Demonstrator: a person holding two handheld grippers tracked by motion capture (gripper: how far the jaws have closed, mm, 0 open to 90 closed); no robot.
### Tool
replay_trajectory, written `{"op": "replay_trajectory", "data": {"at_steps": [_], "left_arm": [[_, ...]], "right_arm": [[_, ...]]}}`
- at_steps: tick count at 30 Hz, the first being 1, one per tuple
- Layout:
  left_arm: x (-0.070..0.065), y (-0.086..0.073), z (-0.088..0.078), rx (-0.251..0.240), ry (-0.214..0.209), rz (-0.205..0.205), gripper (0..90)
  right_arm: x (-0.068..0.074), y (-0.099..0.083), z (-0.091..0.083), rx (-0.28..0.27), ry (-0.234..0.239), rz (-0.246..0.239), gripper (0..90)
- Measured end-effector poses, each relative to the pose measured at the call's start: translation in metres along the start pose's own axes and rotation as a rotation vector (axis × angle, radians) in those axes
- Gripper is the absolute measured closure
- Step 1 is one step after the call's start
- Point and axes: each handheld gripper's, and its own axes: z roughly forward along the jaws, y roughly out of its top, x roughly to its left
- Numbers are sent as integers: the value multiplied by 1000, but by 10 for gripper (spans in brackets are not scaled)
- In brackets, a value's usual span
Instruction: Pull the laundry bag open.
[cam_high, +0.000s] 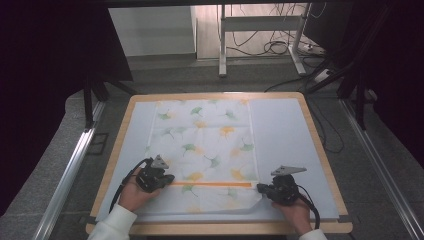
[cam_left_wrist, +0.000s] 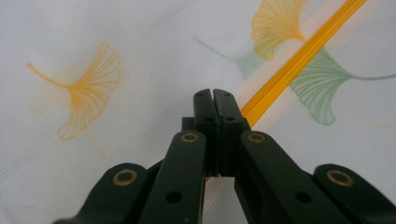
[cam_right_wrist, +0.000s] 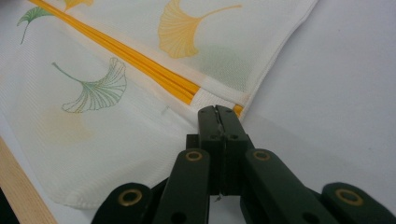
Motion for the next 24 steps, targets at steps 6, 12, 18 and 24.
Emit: {"op": "replay_trajectory", "data": {"at_steps": [6, 12, 18, 24], "left_arm": [[2, -3, -3, 0, 12, -8, 900], [7, -8, -6, 2, 25, -17, 900], [11, -12, -9, 9, 51, -24, 900], [15, -15, -12, 16, 68, -26, 900]], "right_arm": [[0, 0, 0, 0, -1, 1, 897], [0, 0, 0, 0, 0, 0, 897], [0, 0, 0, 0, 0, -2, 897], [0, 0, 0, -1, 0, -2, 897]]}}
